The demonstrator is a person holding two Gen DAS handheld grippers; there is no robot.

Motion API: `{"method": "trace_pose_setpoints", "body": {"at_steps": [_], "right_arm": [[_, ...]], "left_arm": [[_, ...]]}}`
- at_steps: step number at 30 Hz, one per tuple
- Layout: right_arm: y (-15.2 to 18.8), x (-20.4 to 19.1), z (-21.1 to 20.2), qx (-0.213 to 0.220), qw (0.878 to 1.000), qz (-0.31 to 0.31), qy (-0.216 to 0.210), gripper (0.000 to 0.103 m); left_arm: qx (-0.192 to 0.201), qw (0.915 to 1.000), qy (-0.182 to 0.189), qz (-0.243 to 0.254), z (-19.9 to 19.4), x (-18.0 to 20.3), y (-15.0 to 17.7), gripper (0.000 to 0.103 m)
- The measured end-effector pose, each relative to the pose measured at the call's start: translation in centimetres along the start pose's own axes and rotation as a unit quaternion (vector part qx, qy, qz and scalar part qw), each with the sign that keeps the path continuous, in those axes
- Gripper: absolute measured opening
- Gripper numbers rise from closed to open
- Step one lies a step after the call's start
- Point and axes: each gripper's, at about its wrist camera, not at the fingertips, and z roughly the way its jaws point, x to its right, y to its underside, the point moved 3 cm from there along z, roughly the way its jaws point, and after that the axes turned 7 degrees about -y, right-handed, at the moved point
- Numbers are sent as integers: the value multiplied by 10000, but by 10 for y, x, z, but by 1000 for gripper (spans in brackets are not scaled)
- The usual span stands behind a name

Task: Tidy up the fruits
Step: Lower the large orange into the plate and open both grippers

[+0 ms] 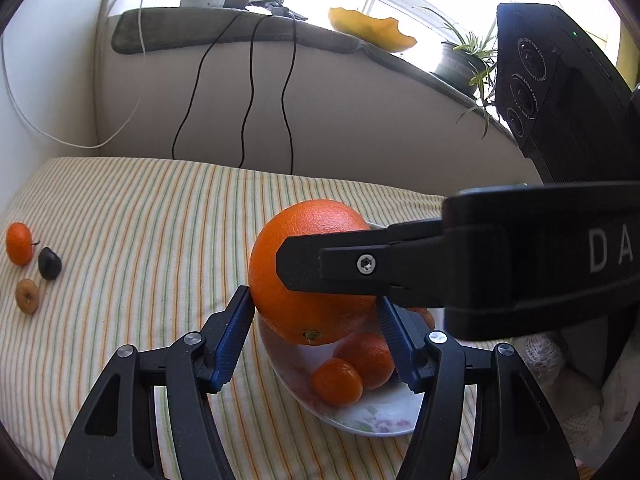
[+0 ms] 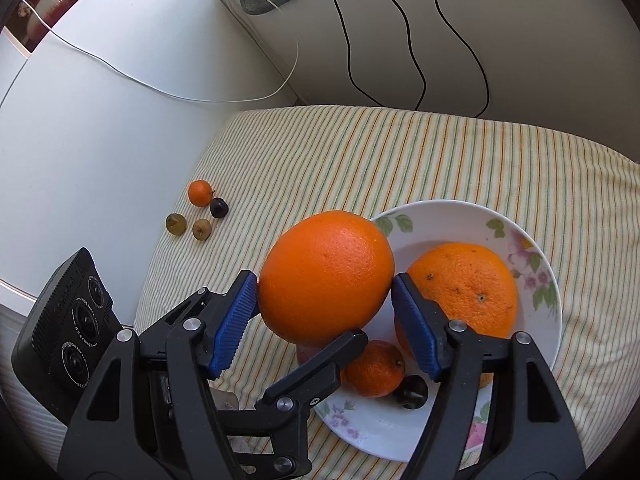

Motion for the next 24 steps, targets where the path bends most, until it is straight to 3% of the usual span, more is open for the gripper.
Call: {"method": "trace_pose_setpoints", "body": {"at_steps": [5, 7, 14, 24], "right_arm": [[1, 4, -15, 205, 9996, -9, 204, 72], [1, 4, -18, 226, 9997, 41, 71, 72], [2, -7, -28, 416, 9990, -102, -137, 72], [9, -31, -25, 541, 9968, -588, -70, 72]], "left_arm": [[61, 9997, -71, 239, -3, 6, -1, 62], [79, 9996, -81, 269, -5, 7, 0, 63], [107, 9997, -113, 166, -14, -2, 6, 63], [220, 9991, -349, -38, -32, -33, 13, 63]]}}
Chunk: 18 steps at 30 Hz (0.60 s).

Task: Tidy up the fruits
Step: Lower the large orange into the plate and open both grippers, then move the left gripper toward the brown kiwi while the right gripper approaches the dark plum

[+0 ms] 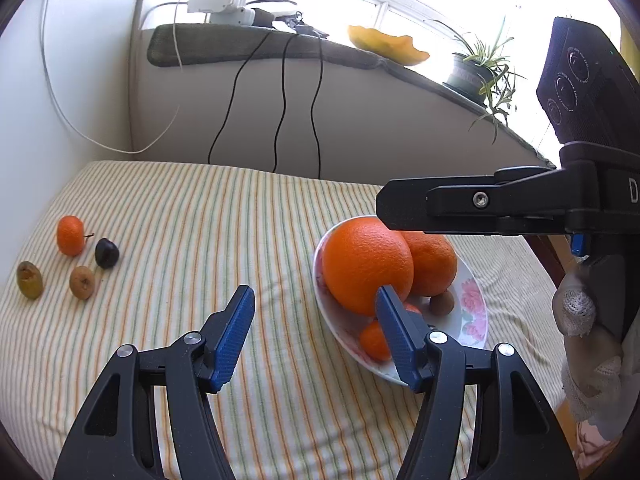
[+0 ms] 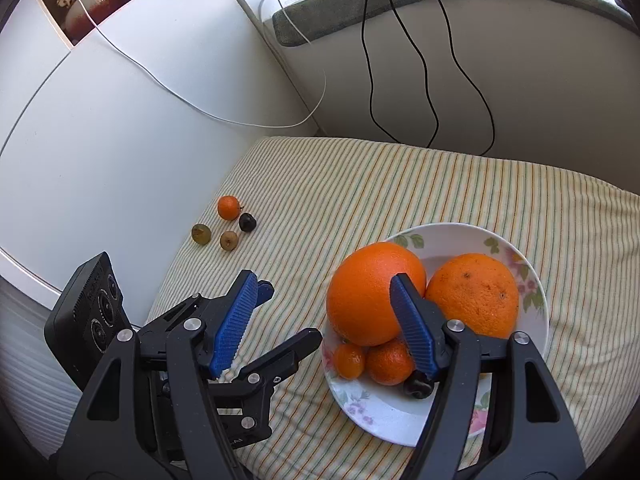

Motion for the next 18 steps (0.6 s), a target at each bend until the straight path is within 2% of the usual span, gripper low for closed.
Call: {"method": "trace_pose_setpoints", "body": {"at_steps": [9, 18], "right_arm": [[-1, -30, 10, 185, 9980, -595, 89, 76], [-7, -57, 37, 142, 9957, -913, 62, 77]], "left_arm": [[215, 9983, -484, -243, -28, -47, 11, 63], [145, 9924, -945, -778, -39, -109, 23, 62]]}}
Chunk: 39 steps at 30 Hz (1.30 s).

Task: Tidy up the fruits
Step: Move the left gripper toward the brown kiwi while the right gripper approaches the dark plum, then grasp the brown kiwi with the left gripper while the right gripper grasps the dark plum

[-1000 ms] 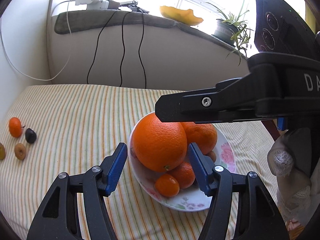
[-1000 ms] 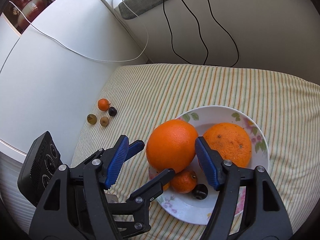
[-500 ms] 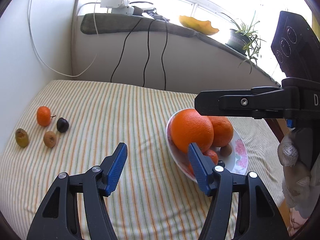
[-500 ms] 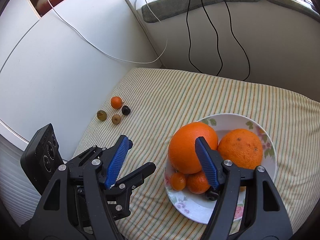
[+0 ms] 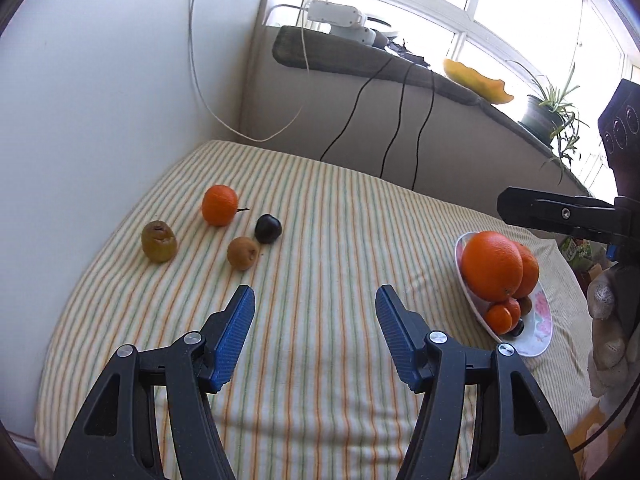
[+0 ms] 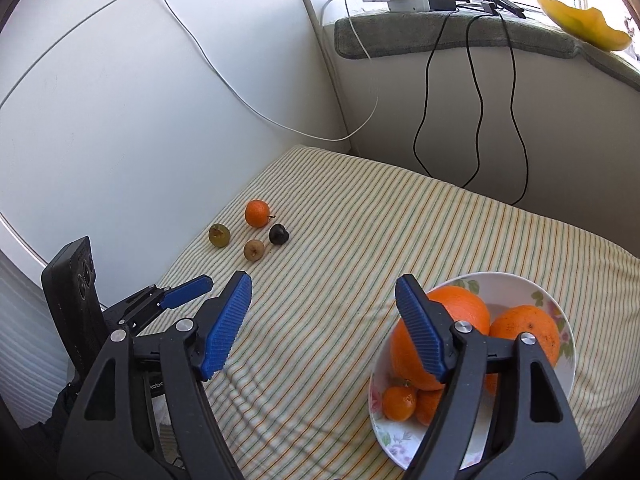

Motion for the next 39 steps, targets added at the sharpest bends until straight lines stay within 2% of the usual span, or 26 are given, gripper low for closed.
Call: {"method": "trace_pose_setpoints", "body": {"at_steps": [3, 10, 17, 22, 34, 39], "right_arm": [[-3, -8, 13, -109, 9999, -32, -84, 77], [-15, -20, 47, -433, 9983, 164, -347, 77], [-28, -22, 90, -707, 9954, 417, -485, 77], [-35, -20, 123, -908, 9931, 584, -466, 63], [-44, -7, 179, -1134, 9873, 1005, -485, 48], [-44, -5, 193, -1185, 9860, 1060, -510, 45]], "left_arm": [[2, 9999, -123, -75, 2, -13, -1, 62], [-82, 9997, -191, -90, 18, -30, -7, 44], [-208, 9996, -194, -57, 34, -38, -13, 37], [-298, 9993, -210, 54, 47, -37, -16, 35], [-486, 9985, -243, 90, 71, -40, -21, 31], [-573, 9980, -228, 106, 78, -42, -23, 27]]}}
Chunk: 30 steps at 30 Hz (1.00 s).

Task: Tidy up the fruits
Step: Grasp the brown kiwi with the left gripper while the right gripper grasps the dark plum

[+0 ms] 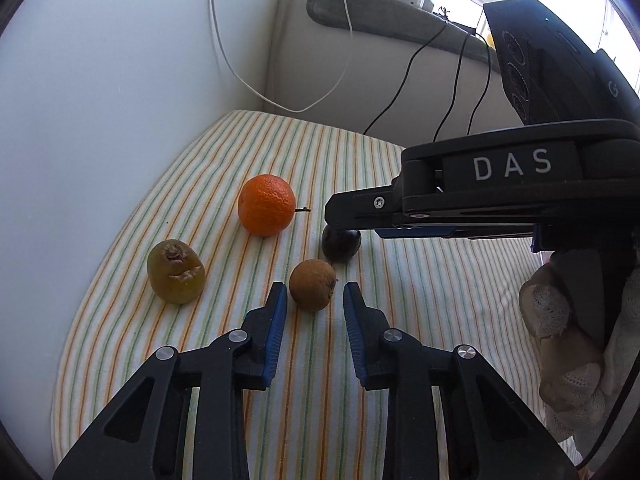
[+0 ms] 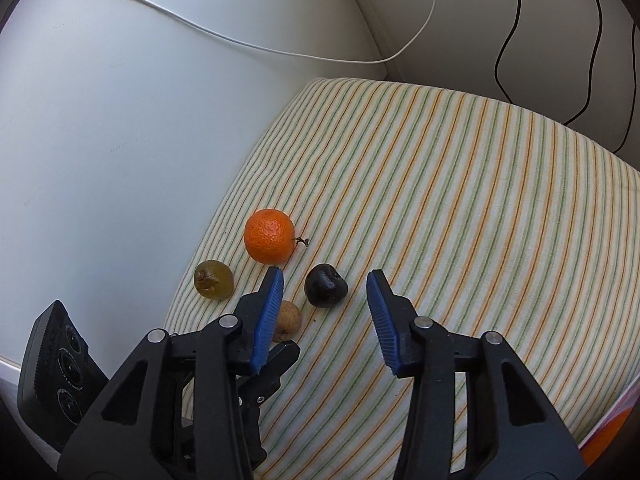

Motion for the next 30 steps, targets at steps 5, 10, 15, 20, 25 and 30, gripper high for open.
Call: {"method": "trace_pose_setpoints", "body": {"at_steps": [5, 10, 15, 20, 25, 30], "right_arm": [[0, -4, 15, -90, 9999, -71, 50, 41], [4, -8, 27, -106, 9998, -77, 145, 32], [4, -5, 25, -93, 9999, -64, 95, 26], [13, -1, 1, -15, 9999, -127, 101, 25], [18, -4, -23, 84, 9997, -201, 68, 25], [30, -8, -53, 202, 9993, -307, 38, 25]], "left_arm": [[-82, 10000, -17, -40, 5, -1, -1, 24], [-119, 9999, -10, -59, 7, -2, -1, 22], [-100, 9999, -14, -65, 7, -2, -1, 22], [-66, 9999, 10, -130, 2, -6, 2, 22], [-1, 9998, 56, -177, -9, -9, 7, 22], [98, 9997, 154, -161, -26, -5, 13, 22]]}}
